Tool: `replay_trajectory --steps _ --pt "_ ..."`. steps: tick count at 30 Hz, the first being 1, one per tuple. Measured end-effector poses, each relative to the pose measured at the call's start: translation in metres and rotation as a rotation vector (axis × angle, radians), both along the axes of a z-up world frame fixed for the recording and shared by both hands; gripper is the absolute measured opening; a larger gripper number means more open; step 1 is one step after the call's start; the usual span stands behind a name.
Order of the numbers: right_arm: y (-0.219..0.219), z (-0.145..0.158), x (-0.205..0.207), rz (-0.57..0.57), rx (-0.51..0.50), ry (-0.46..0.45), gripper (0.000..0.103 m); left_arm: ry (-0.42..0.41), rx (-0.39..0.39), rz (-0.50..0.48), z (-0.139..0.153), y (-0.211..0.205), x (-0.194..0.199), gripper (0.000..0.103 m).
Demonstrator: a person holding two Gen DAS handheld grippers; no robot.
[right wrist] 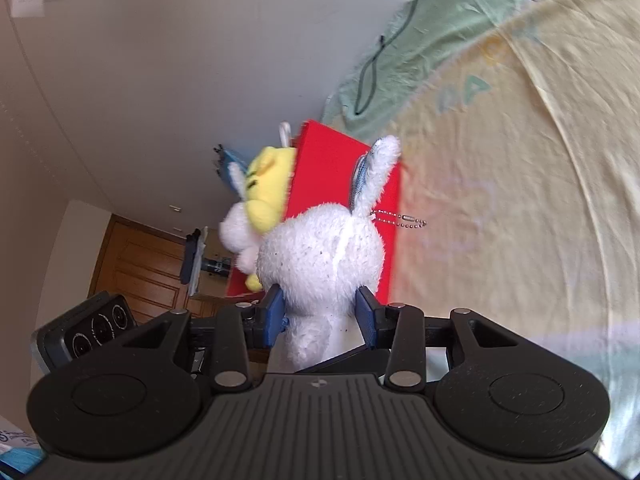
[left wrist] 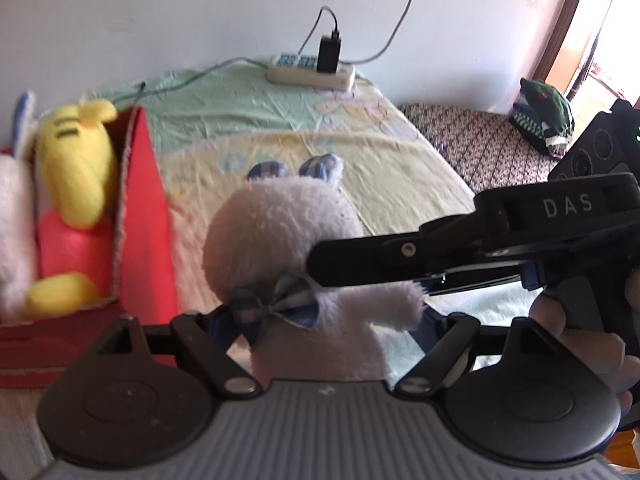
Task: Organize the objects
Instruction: 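Lift the pink bunny with the right gripper and carry it over the box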
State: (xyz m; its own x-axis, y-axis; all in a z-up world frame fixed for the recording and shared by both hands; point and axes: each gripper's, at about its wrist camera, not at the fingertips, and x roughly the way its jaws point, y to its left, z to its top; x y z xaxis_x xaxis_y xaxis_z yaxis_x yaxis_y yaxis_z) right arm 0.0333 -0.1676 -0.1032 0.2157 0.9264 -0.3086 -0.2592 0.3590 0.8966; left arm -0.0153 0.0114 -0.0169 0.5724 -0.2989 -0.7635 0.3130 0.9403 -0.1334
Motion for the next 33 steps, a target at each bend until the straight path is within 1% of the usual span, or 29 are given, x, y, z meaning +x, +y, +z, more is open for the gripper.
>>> replay_trajectory --steps 5,11,16,21,23,28,33 --pt "0.018 0.025 -0.002 0.014 0.017 -0.06 0.042 -0.073 -0.018 0.021 0.024 0.016 -0.011 0.083" --pt "0.048 0.05 -0.007 0.017 0.038 -0.141 0.042 -0.156 -0.029 0.025 0.048 0.048 -0.019 0.083" --pt "0.088 0.067 -0.011 0.0 0.069 -0.189 0.042 -0.215 -0.039 0.024 0.07 0.091 -0.019 0.084" --pt "0.141 0.077 -0.006 0.007 0.096 -0.228 0.042 -0.263 -0.041 0.048 0.086 0.142 -0.018 0.083" --pt "0.162 0.078 -0.003 0.014 0.104 -0.234 0.042 -0.275 -0.033 0.06 0.088 0.162 -0.014 0.083" --pt "0.215 0.076 0.007 0.038 0.103 -0.246 0.042 -0.274 -0.021 0.102 0.087 0.214 -0.002 0.083" --pt "0.258 0.063 0.015 0.041 0.076 -0.244 0.041 -0.237 -0.023 0.126 0.074 0.261 0.016 0.083"
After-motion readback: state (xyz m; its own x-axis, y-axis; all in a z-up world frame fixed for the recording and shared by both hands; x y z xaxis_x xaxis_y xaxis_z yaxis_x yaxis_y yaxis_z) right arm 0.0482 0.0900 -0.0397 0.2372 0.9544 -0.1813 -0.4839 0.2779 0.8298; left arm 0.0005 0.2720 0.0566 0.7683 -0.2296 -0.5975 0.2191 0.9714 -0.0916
